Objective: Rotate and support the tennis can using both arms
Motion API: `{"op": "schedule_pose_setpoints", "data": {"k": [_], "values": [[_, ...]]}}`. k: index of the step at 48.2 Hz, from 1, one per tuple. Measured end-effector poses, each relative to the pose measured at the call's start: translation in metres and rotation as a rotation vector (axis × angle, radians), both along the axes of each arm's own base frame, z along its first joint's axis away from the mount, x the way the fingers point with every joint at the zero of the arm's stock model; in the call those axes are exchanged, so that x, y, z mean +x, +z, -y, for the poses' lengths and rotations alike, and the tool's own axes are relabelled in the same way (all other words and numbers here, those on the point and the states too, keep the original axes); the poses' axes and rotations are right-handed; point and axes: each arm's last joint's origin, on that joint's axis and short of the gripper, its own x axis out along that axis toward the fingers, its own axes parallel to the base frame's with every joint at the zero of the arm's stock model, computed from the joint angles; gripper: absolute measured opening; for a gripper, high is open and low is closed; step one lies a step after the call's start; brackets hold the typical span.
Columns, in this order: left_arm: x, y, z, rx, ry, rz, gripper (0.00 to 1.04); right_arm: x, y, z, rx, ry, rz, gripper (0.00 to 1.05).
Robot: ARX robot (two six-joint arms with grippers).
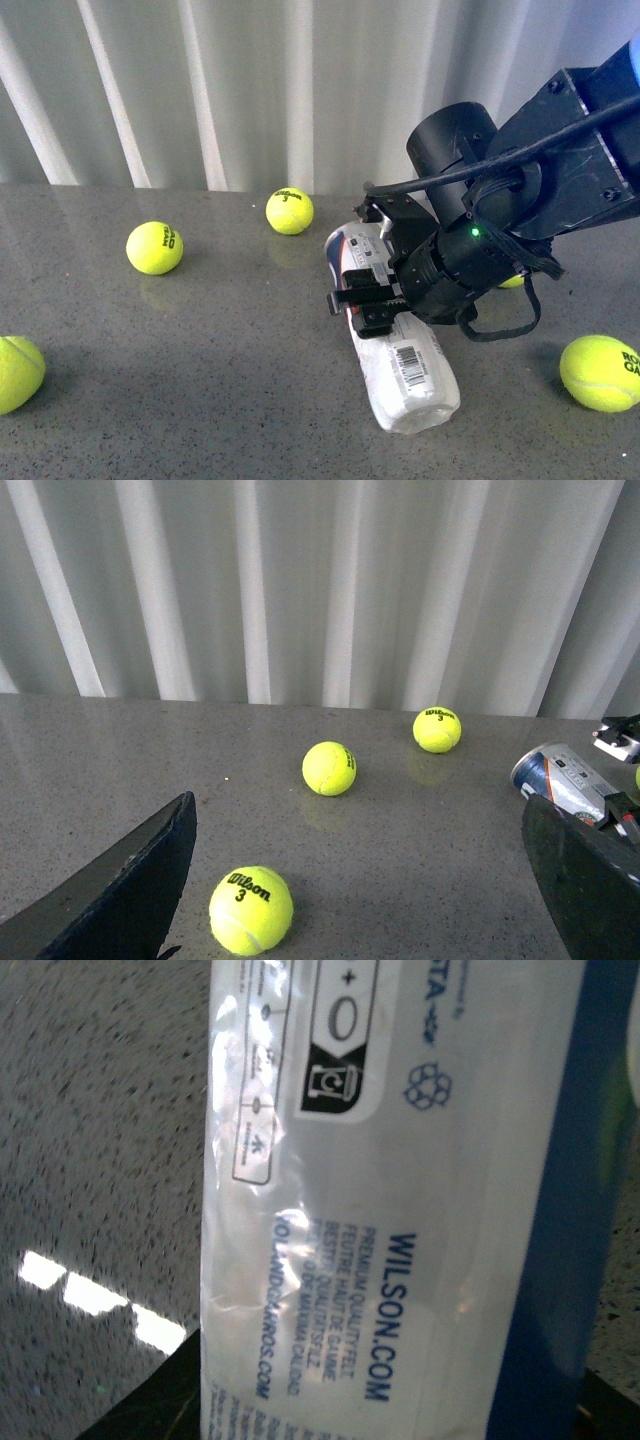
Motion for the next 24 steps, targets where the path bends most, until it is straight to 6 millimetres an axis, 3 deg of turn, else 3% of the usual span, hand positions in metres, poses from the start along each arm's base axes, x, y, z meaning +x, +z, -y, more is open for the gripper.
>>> {"op": "schedule_pose_setpoints", "data": {"k": [16,24], "values": [[0.0,0.0,0.0,0.0,0.0,0.0,0.98,-0.027,0.044,-0.009,-0.262,0.636,0.358,0.3],[0.0,0.0,0.0,0.0,0.0,0.0,0.98,-0.034,0.05,-0.011,-0.448,0.969,0.485,0.22]]}}
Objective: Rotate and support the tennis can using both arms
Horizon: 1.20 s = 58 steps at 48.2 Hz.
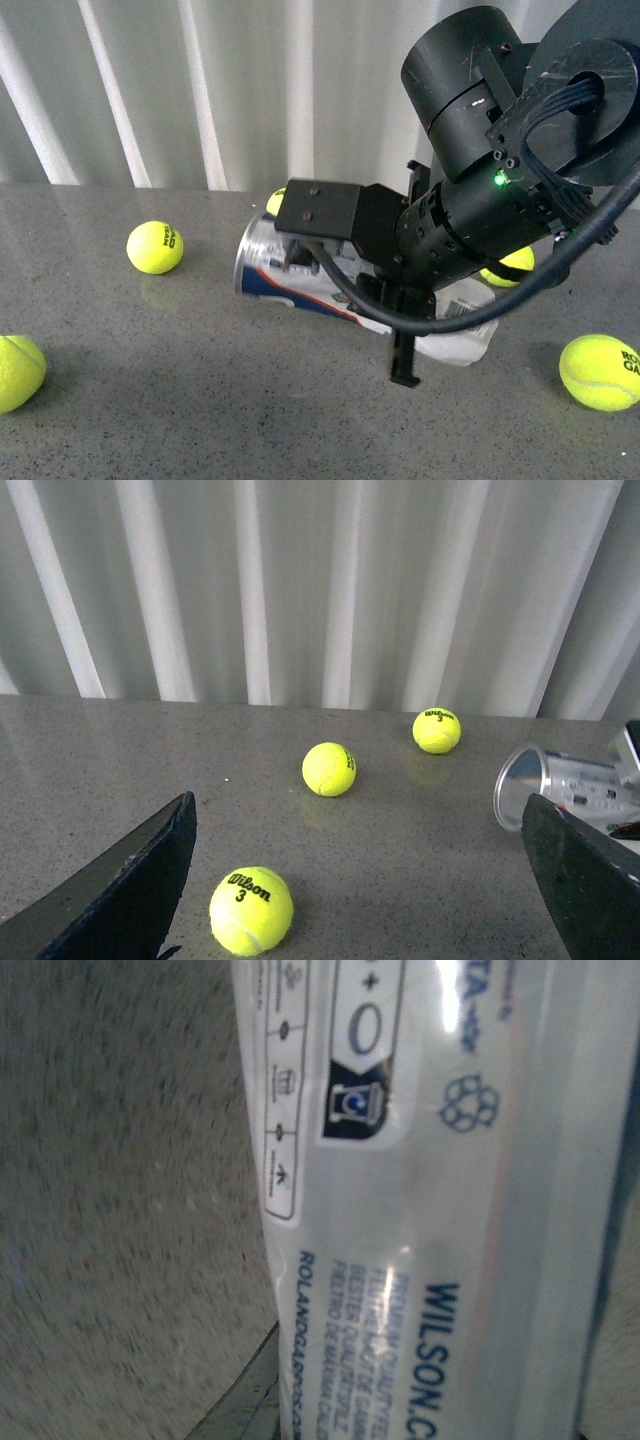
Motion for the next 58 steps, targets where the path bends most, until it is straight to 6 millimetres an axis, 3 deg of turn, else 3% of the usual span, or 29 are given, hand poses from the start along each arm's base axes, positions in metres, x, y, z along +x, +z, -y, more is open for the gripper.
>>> {"op": "schedule_pose_setpoints", "data": {"k": [4,12,23,34,49,58], "values": [[0.0,0.0,0.0,0.0,0.0,0.0,0.98,0.004,-0.009,0.0,-0.165,0.182,0.1,0.18],[0.0,0.0,0.0,0.0,0.0,0.0,0.98,0.013,-0.026,-0.005,-0.248,0.336,0.139,0.14],[0.0,0.0,0.0,0.0,0.0,0.0,0.98,0.027,-0.038,-0.031,-0.203,0.37,0.142,0.09],[0.0,0.0,0.0,0.0,0.0,0.0,0.98,0.025,-0.052,-0.044,-0.178,0.365,0.116,0.06],[0.0,0.0,0.0,0.0,0.0,0.0,0.98,0.013,-0.064,-0.036,-0.132,0.334,0.046,0.56],[0.0,0.0,0.0,0.0,0.0,0.0,0.98,0.008,-0.059,-0.031,-0.085,0.298,0.007,0.8]]}}
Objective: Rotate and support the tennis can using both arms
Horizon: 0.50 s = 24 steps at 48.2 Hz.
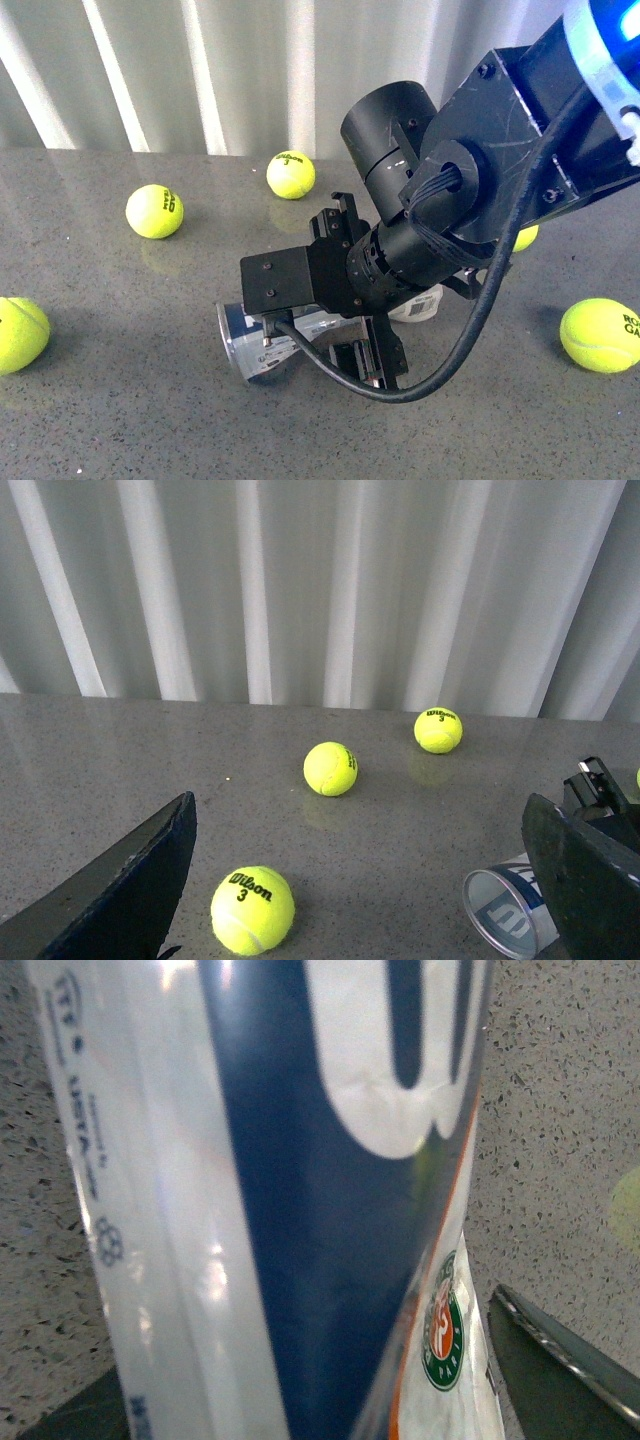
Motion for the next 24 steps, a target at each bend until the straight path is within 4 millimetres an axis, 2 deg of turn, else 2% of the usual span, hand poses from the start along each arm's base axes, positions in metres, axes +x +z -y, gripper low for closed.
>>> {"op": "schedule_pose_setpoints", "data": {"k": [7,24], "values": [[0.0,0.0,0.0,0.0,0.0,0.0,0.98,-0.003,0.009,0.003,0.03,-0.023,-0.006,0.99],[0.0,0.0,0.0,0.0,0.0,0.0,0.98,-0.02,0.038,0.011,0.155,-0.071,-0.042,0.98]]}}
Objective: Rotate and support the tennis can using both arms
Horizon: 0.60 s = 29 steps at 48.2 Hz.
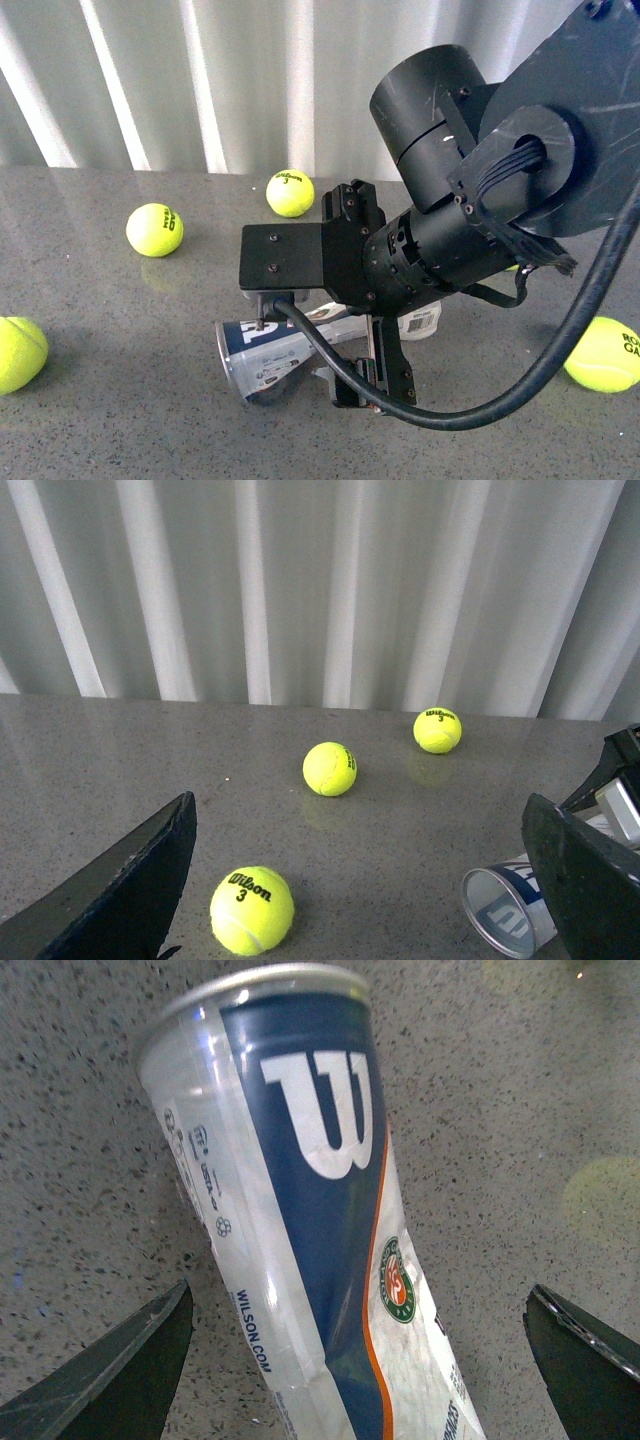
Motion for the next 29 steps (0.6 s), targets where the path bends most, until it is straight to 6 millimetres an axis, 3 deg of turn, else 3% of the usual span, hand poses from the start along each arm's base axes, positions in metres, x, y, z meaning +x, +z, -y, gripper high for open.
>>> {"op": "schedule_pose_setpoints", "data": {"k": [7,17,23,29], "values": [[0.0,0.0,0.0,0.0,0.0,0.0,0.98,-0.007,0.024,0.003,0.129,-0.065,-0.058,0.98],[0.0,0.0,0.0,0.0,0.0,0.0,0.98,-0.014,0.076,0.02,0.418,-0.29,-0.078,0.98],[0.0,0.0,0.0,0.0,0.0,0.0,0.98,-0.013,0.1,0.04,0.58,-0.602,-0.022,0.98],[0.0,0.0,0.0,0.0,0.0,0.0,0.98,-0.021,0.113,0.08,0.759,-1.147,0.009,0.98]]}}
